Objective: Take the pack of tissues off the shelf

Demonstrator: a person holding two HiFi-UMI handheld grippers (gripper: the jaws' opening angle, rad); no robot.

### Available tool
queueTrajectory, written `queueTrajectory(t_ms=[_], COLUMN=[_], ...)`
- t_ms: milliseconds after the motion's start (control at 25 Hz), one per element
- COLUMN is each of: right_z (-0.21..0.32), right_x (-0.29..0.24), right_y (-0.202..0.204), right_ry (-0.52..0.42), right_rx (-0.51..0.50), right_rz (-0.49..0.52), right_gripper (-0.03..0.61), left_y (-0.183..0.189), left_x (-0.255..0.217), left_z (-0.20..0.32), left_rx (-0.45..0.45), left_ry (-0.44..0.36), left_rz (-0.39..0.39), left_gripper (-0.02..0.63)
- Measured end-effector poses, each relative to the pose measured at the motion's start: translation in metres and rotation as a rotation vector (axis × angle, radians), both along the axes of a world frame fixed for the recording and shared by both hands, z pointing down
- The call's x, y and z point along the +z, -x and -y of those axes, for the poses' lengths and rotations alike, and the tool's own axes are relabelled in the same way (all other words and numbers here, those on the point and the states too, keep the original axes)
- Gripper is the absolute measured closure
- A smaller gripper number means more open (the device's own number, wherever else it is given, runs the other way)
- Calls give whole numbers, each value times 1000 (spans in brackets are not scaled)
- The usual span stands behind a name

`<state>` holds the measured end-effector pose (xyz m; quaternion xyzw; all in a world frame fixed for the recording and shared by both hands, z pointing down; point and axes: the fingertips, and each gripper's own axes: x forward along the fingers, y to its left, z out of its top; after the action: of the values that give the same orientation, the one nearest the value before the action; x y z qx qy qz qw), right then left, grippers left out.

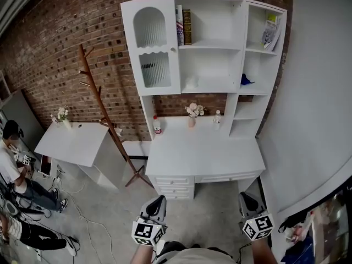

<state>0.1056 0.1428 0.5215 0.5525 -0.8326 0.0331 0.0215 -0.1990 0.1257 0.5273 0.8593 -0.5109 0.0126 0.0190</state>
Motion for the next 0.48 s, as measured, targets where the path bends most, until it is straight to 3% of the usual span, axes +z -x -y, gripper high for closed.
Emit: queueTrajectory(t_ms=[480], right_z=[22], right_x=[7], right_y=[-18], right_ry=[24], right_rx=[1], right_rz=[-21], right_gripper=[549], left_y=[-19], left_x=[5], left_z=[25], left_rx=[-9], left_ry=[10], left_rz=[-5], left_gripper=[589])
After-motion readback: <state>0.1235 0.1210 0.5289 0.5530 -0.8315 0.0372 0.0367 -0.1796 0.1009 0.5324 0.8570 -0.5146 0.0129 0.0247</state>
